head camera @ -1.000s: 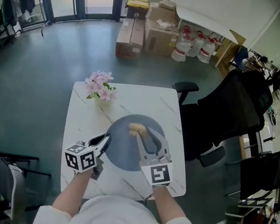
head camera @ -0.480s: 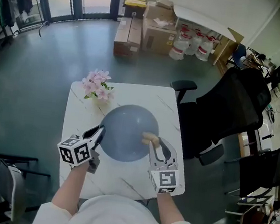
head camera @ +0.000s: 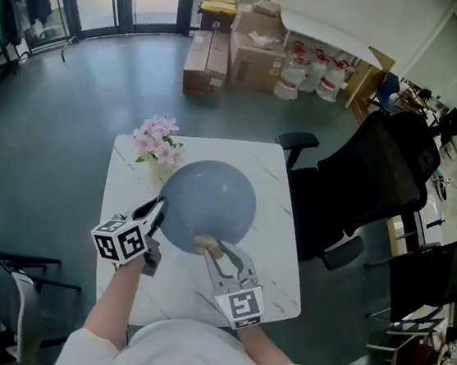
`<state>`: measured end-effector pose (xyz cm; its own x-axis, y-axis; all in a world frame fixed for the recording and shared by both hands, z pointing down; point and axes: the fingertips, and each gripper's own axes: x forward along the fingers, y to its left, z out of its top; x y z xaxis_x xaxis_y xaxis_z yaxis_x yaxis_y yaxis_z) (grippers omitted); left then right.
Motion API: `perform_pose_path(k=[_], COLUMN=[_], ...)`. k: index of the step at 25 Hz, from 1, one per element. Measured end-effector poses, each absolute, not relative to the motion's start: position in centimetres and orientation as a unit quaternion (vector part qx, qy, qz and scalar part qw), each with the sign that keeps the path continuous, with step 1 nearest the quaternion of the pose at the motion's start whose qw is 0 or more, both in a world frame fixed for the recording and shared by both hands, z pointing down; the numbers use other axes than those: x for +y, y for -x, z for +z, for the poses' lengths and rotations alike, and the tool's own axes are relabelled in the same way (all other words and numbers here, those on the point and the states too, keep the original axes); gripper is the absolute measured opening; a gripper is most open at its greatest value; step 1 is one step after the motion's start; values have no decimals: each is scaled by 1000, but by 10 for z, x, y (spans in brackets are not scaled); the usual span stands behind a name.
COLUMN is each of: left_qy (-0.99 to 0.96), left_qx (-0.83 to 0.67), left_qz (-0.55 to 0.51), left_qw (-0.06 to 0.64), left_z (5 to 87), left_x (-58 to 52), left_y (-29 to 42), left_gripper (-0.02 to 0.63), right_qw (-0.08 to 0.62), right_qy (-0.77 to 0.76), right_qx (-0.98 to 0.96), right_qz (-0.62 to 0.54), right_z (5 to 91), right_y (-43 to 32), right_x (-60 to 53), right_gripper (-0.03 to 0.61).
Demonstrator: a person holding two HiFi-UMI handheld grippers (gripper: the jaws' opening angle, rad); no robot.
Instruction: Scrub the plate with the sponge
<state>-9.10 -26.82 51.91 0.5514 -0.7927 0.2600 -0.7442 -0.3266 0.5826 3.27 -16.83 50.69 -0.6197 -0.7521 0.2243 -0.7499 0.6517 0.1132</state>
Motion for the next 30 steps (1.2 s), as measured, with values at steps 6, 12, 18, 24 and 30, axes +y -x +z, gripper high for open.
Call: perform_pose_path(k=[6, 12, 18, 24, 30], left_qy=[-807, -795, -773, -742, -714], left_qx=[-469, -475, -488, -496, -503], left_qz=[-37, -32, 3, 31, 49], left_qw=[356, 377, 405, 450, 484], left_z=[533, 554, 594, 642, 676], left_x=[-263, -260, -257, -249, -248], left_y=[91, 95, 99, 101, 101], left_gripper=[43, 43, 43, 43, 43], right_qw=[124, 102, 81, 84, 90], right_qy=[-407, -426, -449, -468, -478], right_qx=[-905, -899, -890, -879, -873], right_qz=[-4, 1, 2, 16, 26], right_z=[507, 497, 488, 495, 502], right_y=[-25, -39, -58, -75, -85], right_x=[-166, -169, -170, -166, -162], right_gripper=[118, 118, 118, 118, 119])
